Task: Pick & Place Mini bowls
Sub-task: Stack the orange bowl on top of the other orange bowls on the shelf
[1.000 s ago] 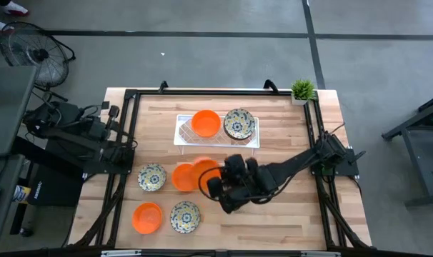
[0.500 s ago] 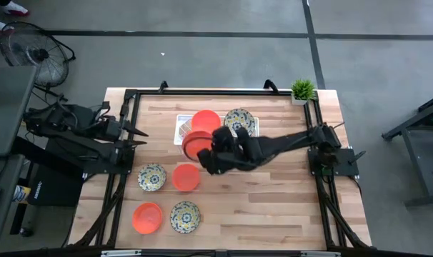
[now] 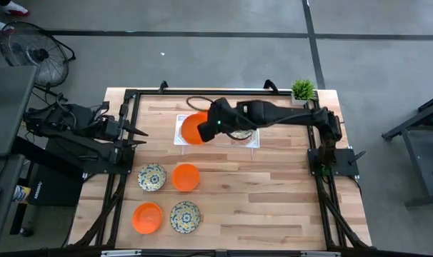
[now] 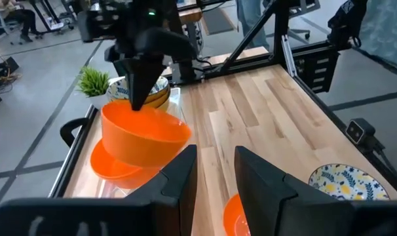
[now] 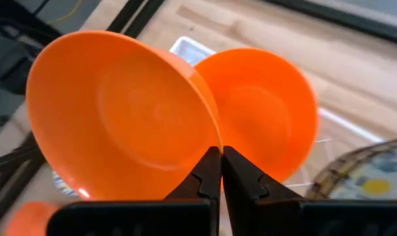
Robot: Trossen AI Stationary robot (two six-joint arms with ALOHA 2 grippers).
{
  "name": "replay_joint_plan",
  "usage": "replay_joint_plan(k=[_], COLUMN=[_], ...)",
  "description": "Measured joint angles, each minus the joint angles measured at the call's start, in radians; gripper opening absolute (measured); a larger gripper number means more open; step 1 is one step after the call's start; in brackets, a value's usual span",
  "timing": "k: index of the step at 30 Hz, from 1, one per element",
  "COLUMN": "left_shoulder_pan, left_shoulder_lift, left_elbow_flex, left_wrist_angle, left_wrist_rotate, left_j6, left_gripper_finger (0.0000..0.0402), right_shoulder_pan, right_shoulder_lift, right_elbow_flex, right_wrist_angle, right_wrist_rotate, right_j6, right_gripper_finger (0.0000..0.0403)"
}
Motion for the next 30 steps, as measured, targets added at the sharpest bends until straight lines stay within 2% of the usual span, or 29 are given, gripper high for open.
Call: replay_joint_plan(k=[3,9,18,24,30], left_shoulder_pan=[0.0,0.0,0.0,0.0,0.0], left_shoulder_lift=[0.0,-0.022,-0.164,-0.24,-0.258], left_elbow_flex=[0.0,0.0,0.0,0.0,0.0], left_wrist_angle=[-0.01,-0.003,-0.009,-0.035,-0.104], left_wrist_rotate=[0.0,0.036,0.036,0.035,0.033], left_j6=[0.03,0.135,0.223,0.234,0.235], left_gripper_finger=[0.0099,0.0099,0.0099,0.0099,0.0099], right_shoulder_pan=[-0.036,-0.084,-0.157,-0.18,-0.194], right_shoulder_lift=[-0.003,-0.016,-0.033,-0.033,-0.033], right_elbow_flex=[0.0,0.0,0.0,0.0,0.102], right_wrist_angle=[0.003,0.004,-0.01,-0.01,-0.061], right_wrist_rotate=[-0.075,-0.143,-0.251,-0.286,-0.27], right_j6=[-0.004,0.001,0.039,0.054,0.049], right_gripper_finger=[0.0,0.0,0.0,0.0,0.0])
